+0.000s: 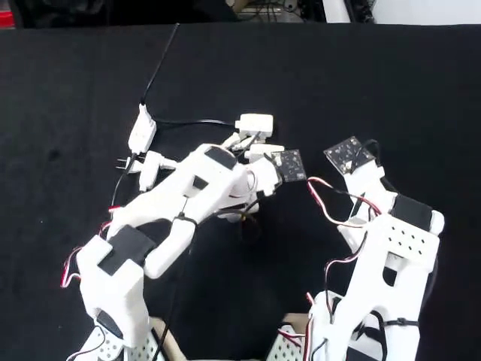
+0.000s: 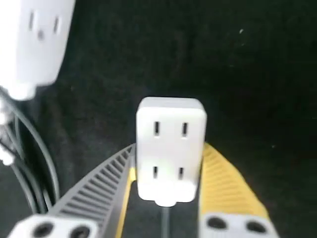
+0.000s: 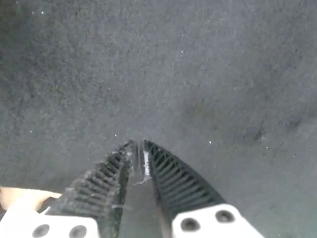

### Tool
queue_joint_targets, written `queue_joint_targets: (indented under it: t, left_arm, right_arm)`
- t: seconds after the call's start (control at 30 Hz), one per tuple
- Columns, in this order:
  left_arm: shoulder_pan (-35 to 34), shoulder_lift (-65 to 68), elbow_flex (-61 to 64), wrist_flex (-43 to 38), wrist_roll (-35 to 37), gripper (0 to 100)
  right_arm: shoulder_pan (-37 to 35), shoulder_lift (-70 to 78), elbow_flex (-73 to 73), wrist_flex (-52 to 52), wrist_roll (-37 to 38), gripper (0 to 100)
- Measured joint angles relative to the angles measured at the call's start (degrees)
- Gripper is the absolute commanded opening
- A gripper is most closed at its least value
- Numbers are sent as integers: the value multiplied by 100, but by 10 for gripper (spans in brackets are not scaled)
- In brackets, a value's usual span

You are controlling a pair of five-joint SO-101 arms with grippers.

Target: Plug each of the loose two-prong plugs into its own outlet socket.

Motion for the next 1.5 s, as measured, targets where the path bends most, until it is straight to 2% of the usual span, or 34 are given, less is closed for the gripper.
queue_joint_targets:
  t: [0.33, 0.5, 0.63, 0.73, 0.83, 0.97, 1.07, 1.2, 1.27, 1.4, 1.5]
  left_arm:
    - [-26, -255, -475, 1582, 862, 40]
    - [-149, -1002, -466, 2681, 1108, 40]
    - [-492, -2022, -9, 3068, 1231, 41]
    - [-870, -2998, 703, 3077, 1231, 44]
    - [-1319, -3930, 1697, 2716, 1152, 44]
    - [-1996, -4633, 3174, 1899, 545, 44]
    - [-2374, -4747, 4026, 1336, -88, 44]
    - [-2347, -4826, 4659, 1081, -826, 45]
    - [-2171, -4844, 4818, 1055, -958, 69]
    - [-1890, -4844, 4958, 1029, -1020, 223]
    - [-1864, -4844, 4958, 1020, -835, 278]
  right_arm:
    - [0, 0, 0, 0, 0, 14]
    - [0, 0, 0, 0, 0, 14]
    - [0, 0, 0, 0, 0, 14]
    - [0, 0, 0, 0, 0, 14]
    - [0, 0, 0, 0, 0, 14]
    - [0, 0, 0, 237, 0, 13]
    - [-308, 0, -26, 440, -18, 13]
    - [-967, 0, -607, 527, -519, 13]
    - [-1345, 0, -879, 519, -563, 15]
    - [-2154, 0, -1354, 519, -53, 15]
    - [-2558, 149, -1732, 519, 246, 15]
